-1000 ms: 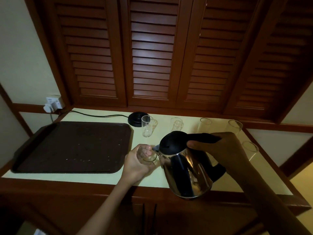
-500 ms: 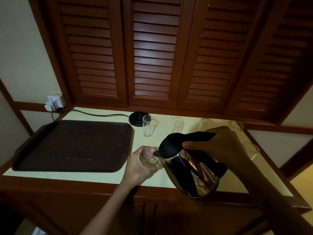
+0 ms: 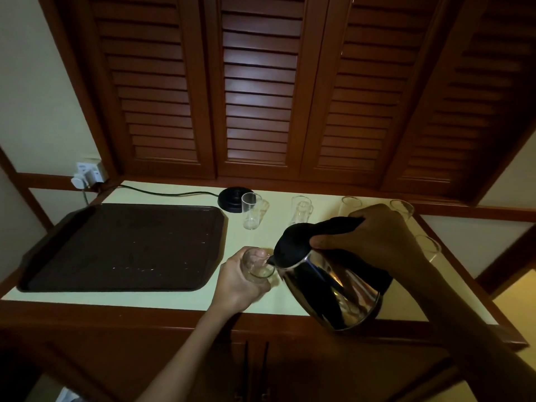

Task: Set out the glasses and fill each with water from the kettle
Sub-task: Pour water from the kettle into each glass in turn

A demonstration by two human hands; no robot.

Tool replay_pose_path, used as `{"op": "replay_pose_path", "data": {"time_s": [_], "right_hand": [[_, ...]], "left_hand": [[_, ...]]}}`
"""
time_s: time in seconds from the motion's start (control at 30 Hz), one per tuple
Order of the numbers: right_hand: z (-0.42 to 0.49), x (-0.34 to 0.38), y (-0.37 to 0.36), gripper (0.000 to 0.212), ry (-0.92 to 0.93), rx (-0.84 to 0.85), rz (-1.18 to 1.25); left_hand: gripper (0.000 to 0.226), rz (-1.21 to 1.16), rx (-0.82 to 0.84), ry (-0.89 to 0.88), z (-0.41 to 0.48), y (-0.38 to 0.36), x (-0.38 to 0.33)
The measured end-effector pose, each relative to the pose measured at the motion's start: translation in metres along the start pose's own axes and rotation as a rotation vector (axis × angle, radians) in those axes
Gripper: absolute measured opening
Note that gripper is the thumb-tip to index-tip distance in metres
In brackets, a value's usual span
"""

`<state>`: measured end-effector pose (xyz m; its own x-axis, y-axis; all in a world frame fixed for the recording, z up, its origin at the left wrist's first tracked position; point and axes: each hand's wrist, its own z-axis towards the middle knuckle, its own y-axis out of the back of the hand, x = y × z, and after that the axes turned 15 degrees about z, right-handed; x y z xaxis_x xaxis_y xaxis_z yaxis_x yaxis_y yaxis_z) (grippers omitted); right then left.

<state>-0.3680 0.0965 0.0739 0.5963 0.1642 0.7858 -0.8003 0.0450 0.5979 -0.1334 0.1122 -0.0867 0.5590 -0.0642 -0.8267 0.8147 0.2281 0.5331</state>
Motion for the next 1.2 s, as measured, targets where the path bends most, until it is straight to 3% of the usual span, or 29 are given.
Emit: {"op": "replay_pose_path", "data": {"time_s": [0.83, 1.07, 1.2], "right_hand": [[0.009, 0.005, 0.007, 0.074, -0.033, 0.04, -0.043], [0.012, 0.006, 0.007, 0.063, -0.022, 0.052, -0.063], [0.013, 0.007, 0.007, 0.071, -0.028, 0.044, -0.058]], "left_hand": [[0.049, 0.038, 0.023, 0.049, 0.007, -0.004, -0.002], [0.053, -0.01, 0.037, 0.03, 0.006, -0.003, -0.007], [0.051, -0.012, 0.044, 0.028, 0.007, -0.003, -0.006]]}}
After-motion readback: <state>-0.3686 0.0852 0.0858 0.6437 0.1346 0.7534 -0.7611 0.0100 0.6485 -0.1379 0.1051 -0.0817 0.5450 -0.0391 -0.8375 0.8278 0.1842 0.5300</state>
